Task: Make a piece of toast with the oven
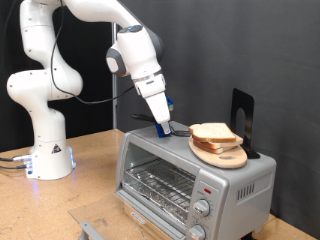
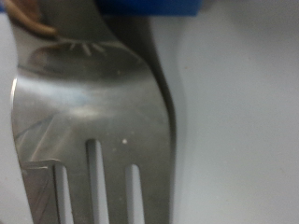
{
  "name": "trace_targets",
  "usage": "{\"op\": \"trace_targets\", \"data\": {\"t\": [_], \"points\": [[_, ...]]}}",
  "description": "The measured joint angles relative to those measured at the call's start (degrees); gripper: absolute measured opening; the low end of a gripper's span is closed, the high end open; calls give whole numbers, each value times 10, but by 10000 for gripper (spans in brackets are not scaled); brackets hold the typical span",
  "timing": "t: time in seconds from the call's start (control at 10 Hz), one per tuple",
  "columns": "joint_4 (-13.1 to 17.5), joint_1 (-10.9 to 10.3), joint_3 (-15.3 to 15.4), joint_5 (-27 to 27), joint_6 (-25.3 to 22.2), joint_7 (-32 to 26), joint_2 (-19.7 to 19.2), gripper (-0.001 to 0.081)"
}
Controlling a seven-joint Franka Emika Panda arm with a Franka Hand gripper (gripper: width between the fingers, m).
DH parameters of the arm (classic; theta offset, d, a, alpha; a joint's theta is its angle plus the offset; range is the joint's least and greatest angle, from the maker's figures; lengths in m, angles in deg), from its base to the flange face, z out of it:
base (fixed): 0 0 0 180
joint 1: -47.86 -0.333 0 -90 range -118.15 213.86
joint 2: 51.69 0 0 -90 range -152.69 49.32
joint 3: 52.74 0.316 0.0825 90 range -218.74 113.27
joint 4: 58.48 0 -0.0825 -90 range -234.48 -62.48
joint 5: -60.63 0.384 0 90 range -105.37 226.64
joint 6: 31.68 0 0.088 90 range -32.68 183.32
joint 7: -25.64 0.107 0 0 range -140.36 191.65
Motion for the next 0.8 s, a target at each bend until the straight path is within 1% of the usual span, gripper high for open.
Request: {"op": "trace_targets", "data": {"t": [0.8], "points": [[-5, 1, 0, 6, -1, 19, 1, 806]]}}
